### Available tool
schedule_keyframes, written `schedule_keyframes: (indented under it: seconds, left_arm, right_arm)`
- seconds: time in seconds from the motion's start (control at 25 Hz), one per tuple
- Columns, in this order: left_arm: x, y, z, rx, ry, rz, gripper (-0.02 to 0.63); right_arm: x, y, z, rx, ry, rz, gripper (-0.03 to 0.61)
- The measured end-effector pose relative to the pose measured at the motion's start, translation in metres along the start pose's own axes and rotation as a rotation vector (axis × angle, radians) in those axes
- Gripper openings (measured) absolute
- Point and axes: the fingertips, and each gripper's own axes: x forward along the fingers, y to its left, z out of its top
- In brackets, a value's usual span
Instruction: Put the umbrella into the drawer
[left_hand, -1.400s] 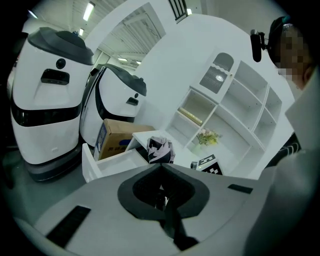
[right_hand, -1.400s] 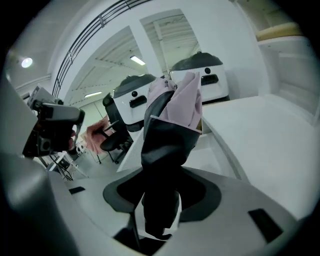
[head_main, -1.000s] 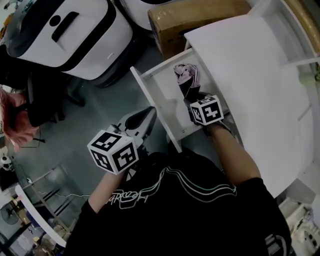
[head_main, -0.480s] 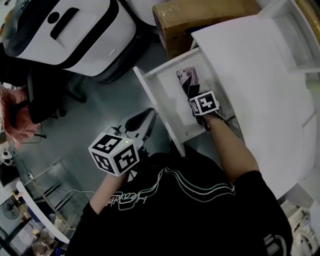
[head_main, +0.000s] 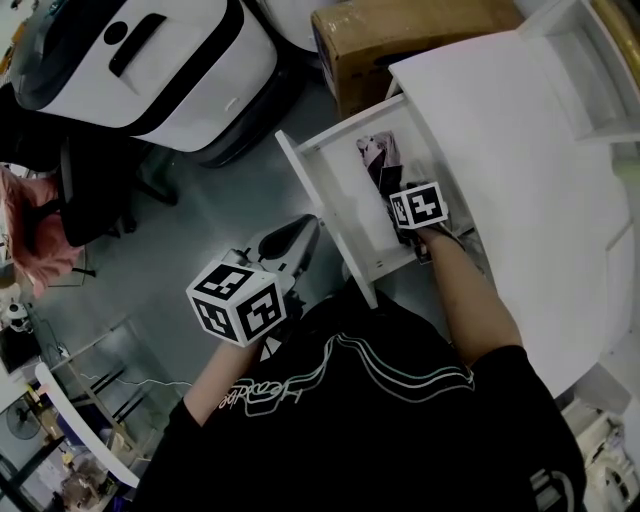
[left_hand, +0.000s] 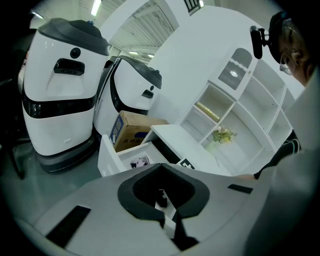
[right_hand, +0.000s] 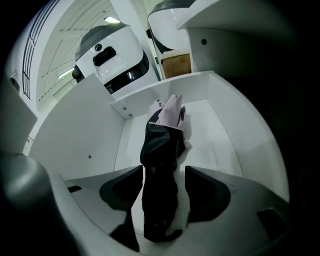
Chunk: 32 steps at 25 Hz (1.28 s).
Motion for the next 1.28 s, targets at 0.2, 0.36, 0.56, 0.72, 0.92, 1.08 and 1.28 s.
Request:
schedule_keyframes:
  seconds: [0.2, 0.36, 0.56, 0.72, 0.92, 1.08, 1.28]
  left_arm:
    - [-0.016, -0.015, 0.006, 0.028, -0.010, -0.034, 0.021]
    - [-0.033, -0.037, 0.011, 0.069, -0.034, -0.076, 0.021]
    - [-0.071, -0.065, 0.010, 0.117, -0.075, -0.122, 0.021]
    - [-0.112, -0.086, 0.005, 0.135, -0.108, -0.164, 0.021]
    - [-0.152, -0.112, -0.003, 0.166, -0.153, -0.219, 0.021]
    - [-0.181, -0.125, -0.011, 0.182, -0.193, -0.249, 0.021]
    - [-0.203, -0.133, -0.018, 0.198, -0.222, -0.261, 0.021]
  right_arm:
    - [-0.055, 0.018, 0.011, -0.019, -0.120, -0.033, 0.242]
    - [-0.115, 0.042, 0.023, -0.020, -0.276, -0.004, 0.242]
    - [-0.224, 0.101, 0.040, 0.079, -0.515, 0.171, 0.155]
    - [-0.304, 0.157, 0.035, 0.051, -0.689, 0.277, 0.094]
    - [-0.361, 0.209, 0.013, -0.006, -0.822, 0.356, 0.063]
    - [-0.381, 0.240, -0.010, -0.077, -0.881, 0.393, 0.057]
    - [-0.394, 0.261, -0.030, -0.129, -0.899, 0.380, 0.049]
